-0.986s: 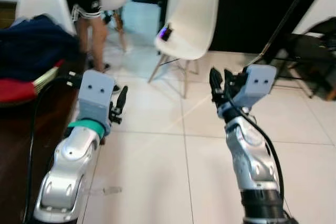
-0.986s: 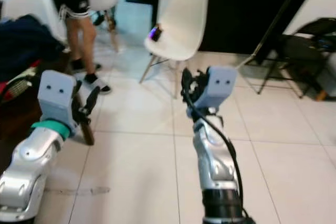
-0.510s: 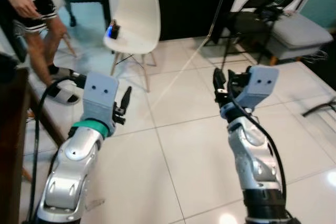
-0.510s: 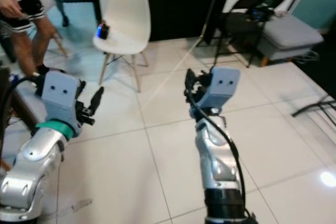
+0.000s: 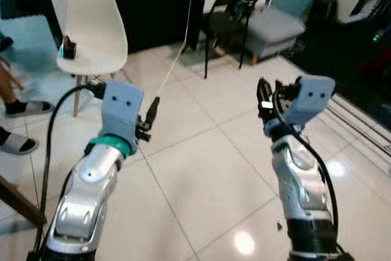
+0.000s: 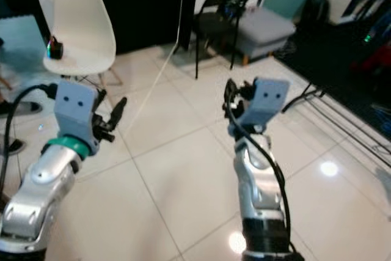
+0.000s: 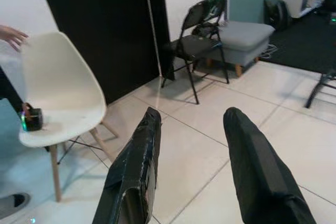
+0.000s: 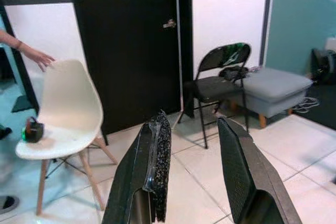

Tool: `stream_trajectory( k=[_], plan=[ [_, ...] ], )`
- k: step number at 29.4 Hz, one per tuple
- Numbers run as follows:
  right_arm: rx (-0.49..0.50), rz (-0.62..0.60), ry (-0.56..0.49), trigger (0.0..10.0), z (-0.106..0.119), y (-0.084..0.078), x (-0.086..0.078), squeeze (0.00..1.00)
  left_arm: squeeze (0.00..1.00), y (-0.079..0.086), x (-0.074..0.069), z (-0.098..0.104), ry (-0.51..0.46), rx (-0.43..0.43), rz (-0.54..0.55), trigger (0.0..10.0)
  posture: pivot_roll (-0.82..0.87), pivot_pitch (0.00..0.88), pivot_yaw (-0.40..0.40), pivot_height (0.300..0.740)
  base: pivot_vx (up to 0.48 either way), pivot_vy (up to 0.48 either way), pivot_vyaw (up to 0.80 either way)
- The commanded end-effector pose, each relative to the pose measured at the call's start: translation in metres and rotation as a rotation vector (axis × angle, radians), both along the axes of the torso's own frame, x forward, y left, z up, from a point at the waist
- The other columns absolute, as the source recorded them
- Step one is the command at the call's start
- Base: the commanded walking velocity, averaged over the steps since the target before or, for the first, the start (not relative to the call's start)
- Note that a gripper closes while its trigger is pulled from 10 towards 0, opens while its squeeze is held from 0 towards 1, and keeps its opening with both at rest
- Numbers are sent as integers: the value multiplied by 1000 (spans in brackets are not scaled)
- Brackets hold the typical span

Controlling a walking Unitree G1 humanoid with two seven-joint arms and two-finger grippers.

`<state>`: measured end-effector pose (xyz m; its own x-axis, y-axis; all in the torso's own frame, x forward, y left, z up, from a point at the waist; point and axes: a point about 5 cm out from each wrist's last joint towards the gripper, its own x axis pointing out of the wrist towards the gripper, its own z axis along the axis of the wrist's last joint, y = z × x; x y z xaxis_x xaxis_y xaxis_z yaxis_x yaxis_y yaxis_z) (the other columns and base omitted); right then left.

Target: Hang hanger

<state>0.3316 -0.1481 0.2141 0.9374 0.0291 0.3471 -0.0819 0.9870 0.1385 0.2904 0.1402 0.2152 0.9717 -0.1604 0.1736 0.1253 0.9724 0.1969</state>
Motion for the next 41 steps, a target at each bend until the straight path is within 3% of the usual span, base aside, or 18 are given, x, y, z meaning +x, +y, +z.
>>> stream_trajectory(
  k=[1,41],
  plan=[
    [-10,6,21,10000,-5,2,1,0,0,1,0,-4,18,-1,2,10000,77,51,5,740,461,0,0],
    [-28,14,22,10000,-6,9,2,0,0,1,-1,-7,20,2,4,10000,80,62,3,740,461,0,0]
  ],
)
